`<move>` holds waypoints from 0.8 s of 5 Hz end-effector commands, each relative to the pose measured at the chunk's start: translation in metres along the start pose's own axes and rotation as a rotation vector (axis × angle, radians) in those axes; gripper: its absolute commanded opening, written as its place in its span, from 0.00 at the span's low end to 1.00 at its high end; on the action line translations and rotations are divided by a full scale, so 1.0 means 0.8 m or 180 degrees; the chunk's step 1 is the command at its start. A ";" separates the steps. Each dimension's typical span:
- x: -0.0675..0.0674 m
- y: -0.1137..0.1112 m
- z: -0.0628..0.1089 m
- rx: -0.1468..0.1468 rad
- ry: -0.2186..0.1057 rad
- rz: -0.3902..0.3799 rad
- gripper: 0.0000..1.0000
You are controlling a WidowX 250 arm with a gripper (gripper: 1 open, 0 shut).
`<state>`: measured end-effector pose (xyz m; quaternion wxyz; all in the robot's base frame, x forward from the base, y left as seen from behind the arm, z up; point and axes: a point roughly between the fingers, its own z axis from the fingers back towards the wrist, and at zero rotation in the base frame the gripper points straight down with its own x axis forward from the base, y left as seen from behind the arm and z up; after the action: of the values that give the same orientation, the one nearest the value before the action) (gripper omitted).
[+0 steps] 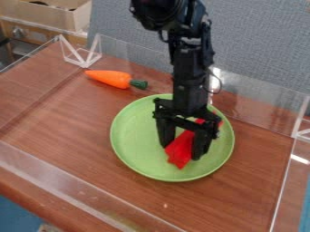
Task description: Put the red object on the green plate
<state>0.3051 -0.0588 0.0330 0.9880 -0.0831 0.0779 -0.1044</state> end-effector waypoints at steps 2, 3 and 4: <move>-0.004 0.032 0.073 -0.0024 -0.0402 0.0311 1.00; -0.015 0.044 0.135 0.0020 -0.0695 0.0457 1.00; -0.019 0.062 0.186 0.0080 -0.0795 0.0114 1.00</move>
<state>0.3236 0.0116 0.1474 0.9935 -0.0891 -0.0081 -0.0710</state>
